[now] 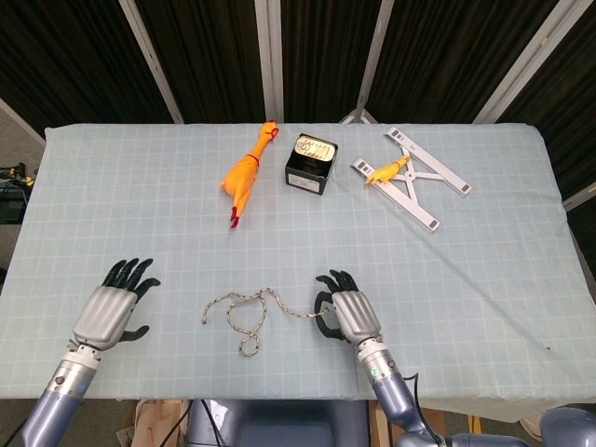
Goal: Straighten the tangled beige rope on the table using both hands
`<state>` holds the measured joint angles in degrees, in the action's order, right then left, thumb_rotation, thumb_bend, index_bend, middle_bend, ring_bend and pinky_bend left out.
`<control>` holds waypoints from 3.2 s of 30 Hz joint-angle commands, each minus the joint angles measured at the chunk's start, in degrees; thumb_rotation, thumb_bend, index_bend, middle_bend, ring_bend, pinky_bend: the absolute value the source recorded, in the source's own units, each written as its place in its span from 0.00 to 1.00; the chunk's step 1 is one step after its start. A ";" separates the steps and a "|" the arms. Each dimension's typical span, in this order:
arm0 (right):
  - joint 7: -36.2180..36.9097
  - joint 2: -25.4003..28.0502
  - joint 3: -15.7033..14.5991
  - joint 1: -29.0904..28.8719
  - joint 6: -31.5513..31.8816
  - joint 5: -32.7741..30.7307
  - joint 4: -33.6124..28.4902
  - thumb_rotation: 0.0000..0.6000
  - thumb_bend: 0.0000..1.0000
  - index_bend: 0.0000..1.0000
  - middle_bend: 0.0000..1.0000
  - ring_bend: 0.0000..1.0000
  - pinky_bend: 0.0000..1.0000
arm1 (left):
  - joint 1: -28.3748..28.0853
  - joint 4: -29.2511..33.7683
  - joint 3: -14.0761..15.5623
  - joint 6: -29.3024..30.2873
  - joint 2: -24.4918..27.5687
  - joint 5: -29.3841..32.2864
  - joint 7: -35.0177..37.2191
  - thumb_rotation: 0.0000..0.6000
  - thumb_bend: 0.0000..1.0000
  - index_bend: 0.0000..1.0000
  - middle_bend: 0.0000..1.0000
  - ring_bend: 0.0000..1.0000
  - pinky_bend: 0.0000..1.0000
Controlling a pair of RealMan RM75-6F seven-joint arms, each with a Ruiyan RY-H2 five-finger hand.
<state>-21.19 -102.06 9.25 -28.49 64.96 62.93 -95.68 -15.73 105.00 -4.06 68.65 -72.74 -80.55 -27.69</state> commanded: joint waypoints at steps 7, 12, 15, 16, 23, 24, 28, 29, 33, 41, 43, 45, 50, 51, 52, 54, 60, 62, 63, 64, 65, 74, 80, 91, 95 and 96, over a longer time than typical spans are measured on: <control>0.09 0.75 0.38 -0.11 0.26 -0.52 -0.57 1.00 0.49 0.61 0.20 0.00 0.00 | -4.06 0.45 -1.61 -2.27 -5.06 5.75 -7.99 1.00 0.25 0.35 0.06 0.00 0.00; 0.29 0.96 0.31 -0.11 0.29 -0.66 -0.66 1.00 0.49 0.61 0.20 0.00 0.00 | -4.58 -0.07 -2.24 -1.88 -7.81 9.87 -9.20 1.00 0.26 0.33 0.06 0.00 0.00; 0.38 0.97 0.18 -0.11 0.33 -0.67 -0.58 1.00 0.49 0.61 0.20 0.00 0.00 | -5.00 0.44 -2.85 -1.78 -9.99 13.45 -9.38 1.00 0.26 0.30 0.06 0.00 0.00; 0.40 0.94 0.11 -0.10 0.35 -0.71 -0.56 1.00 0.49 0.61 0.20 0.00 0.00 | -5.24 0.45 -2.97 -1.61 -10.84 14.06 -9.62 1.00 0.26 0.29 0.06 0.00 0.00; 0.55 0.97 -0.09 -0.05 0.43 -0.97 -0.43 1.00 0.49 0.61 0.20 0.00 0.00 | -6.73 -2.24 -3.16 0.71 -17.19 15.59 -12.18 1.00 0.26 0.27 0.06 0.00 0.00; 0.56 1.03 -0.13 -0.04 0.42 -0.98 -0.45 1.00 0.49 0.61 0.20 0.00 0.00 | -6.95 -2.67 -3.20 0.99 -18.01 15.75 -12.49 1.00 0.26 0.27 0.06 0.00 0.00; 0.62 1.25 -0.23 -0.04 0.45 -0.95 -0.57 1.00 0.49 0.61 0.20 0.00 0.00 | -7.68 -4.13 -3.71 2.24 -21.47 16.62 -13.17 1.00 0.26 0.25 0.06 0.00 0.00; 0.64 1.30 -0.23 -0.05 0.45 -0.97 -0.60 1.00 0.49 0.61 0.20 0.00 0.00 | -7.86 -4.53 -3.81 2.53 -22.19 16.94 -13.53 1.00 0.26 0.23 0.05 0.00 0.00; 0.65 1.49 -0.22 -0.09 0.51 -0.89 -0.78 1.00 0.49 0.61 0.20 0.00 0.00 | -8.56 -6.22 -4.08 3.45 -24.60 18.27 -15.13 1.00 0.26 0.17 0.02 0.00 0.00; 0.68 1.66 -0.57 -0.11 0.35 -1.06 -0.70 1.00 0.49 0.61 0.20 0.00 0.00 | -10.11 -9.07 -4.87 3.65 -28.27 21.64 -16.61 1.00 0.27 0.14 0.00 0.00 0.00; 0.72 1.68 -0.66 -0.08 0.34 -1.09 -0.66 1.00 0.49 0.61 0.20 0.00 0.00 | -10.35 -9.51 -5.05 3.89 -28.78 22.10 -16.75 1.00 0.27 0.14 0.00 0.00 0.00; 0.76 1.75 -0.67 -0.08 0.35 -1.07 -0.65 1.00 0.49 0.61 0.20 0.00 0.00 | -10.64 -10.13 -5.21 4.06 -29.18 22.51 -16.86 1.00 0.27 0.14 0.00 0.00 0.00; 0.63 1.86 -0.71 -0.20 0.33 -0.95 -0.77 1.00 0.49 0.61 0.20 0.00 0.00 | -11.22 -11.63 -5.57 4.39 -29.55 23.10 -16.89 1.00 0.30 0.14 0.00 0.00 0.00; 0.61 1.87 -0.74 -0.22 0.30 -0.95 -0.79 1.00 0.49 0.61 0.20 0.00 0.00 | -11.31 -11.84 -5.68 4.42 -29.55 23.23 -16.81 1.00 0.30 0.14 0.00 0.00 0.00; 0.56 1.88 -0.78 -0.24 0.29 -0.94 -0.79 1.00 0.49 0.61 0.20 0.00 0.00 | -11.40 -12.03 -5.82 4.45 -29.49 23.36 -16.71 1.00 0.30 0.14 0.00 0.00 0.00; 0.44 1.87 -0.89 -0.26 0.29 -0.88 -0.72 1.00 0.49 0.61 0.20 0.00 0.00 | -11.63 -12.43 -6.15 4.56 -29.21 23.42 -16.42 1.00 0.31 0.14 0.00 0.00 0.00; 0.62 1.68 -1.00 -0.17 0.33 -1.04 -0.34 1.00 0.49 0.61 0.20 0.00 0.00 | -12.10 -13.00 -6.79 4.64 -27.62 23.95 -16.19 1.00 0.32 0.14 0.00 0.00 0.00; 0.69 1.62 -1.04 -0.16 0.29 -1.10 -0.20 1.00 0.49 0.61 0.20 0.00 0.00 | -12.25 -13.27 -6.91 4.54 -27.05 24.30 -16.28 1.00 0.32 0.14 0.00 0.00 0.00; 0.74 1.61 -1.06 -0.15 0.28 -1.10 -0.15 1.00 0.49 0.61 0.20 0.00 0.00 | -12.35 -13.47 -6.96 4.50 -26.79 24.46 -16.39 1.00 0.32 0.14 0.00 0.00 0.00; 0.75 1.62 -1.09 -0.15 0.26 -1.07 -0.08 1.00 0.49 0.61 0.20 0.00 0.00 | -12.49 -13.78 -7.07 4.46 -26.51 24.68 -16.49 1.00 0.32 0.14 0.00 0.00 0.00; 0.72 1.64 -1.12 -0.15 0.26 -1.05 -0.02 1.00 0.49 0.61 0.20 0.00 0.00 | -12.60 -14.03 -7.22 4.47 -26.35 24.85 -16.50 1.00 0.32 0.14 0.00 0.00 0.00; 0.68 1.80 -1.07 -0.12 0.30 -1.14 0.17 1.00 0.49 0.62 0.20 0.00 0.00 | -13.29 -15.03 -8.38 4.43 -25.40 26.82 -16.04 1.00 0.33 0.14 0.01 0.00 0.00; 0.64 1.90 -1.10 -0.08 0.34 -1.19 0.09 1.00 0.49 0.62 0.20 0.00 0.00 | -13.36 -12.49 -7.46 3.54 -24.35 27.95 -15.61 1.00 0.33 0.27 0.01 0.00 0.00; 0.46 1.81 -1.13 -0.11 0.37 -1.22 -0.19 1.00 0.49 0.62 0.20 0.00 0.00 | -14.70 -9.83 -6.44 2.97 -25.18 29.42 -16.13 1.00 0.33 0.38 0.04 0.00 0.00; 0.38 1.76 -1.13 -0.14 0.36 -1.28 -0.16 1.00 0.49 0.62 0.20 0.00 0.00 | -15.16 -9.91 -6.49 3.22 -26.40 29.95 -16.02 1.00 0.36 0.40 0.05 0.00 0.00; 0.40 1.76 -1.12 -0.13 0.38 -1.28 -0.13 1.00 0.49 0.62 0.20 0.00 0.00 | -15.29 -10.05 -6.44 3.31 -26.68 30.02 -16.10 1.00 0.37 0.40 0.05 0.00 0.00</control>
<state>-20.79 -100.30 8.13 -28.62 65.34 61.65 -95.81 -30.88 95.05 -10.53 71.88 -99.23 -50.62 -43.75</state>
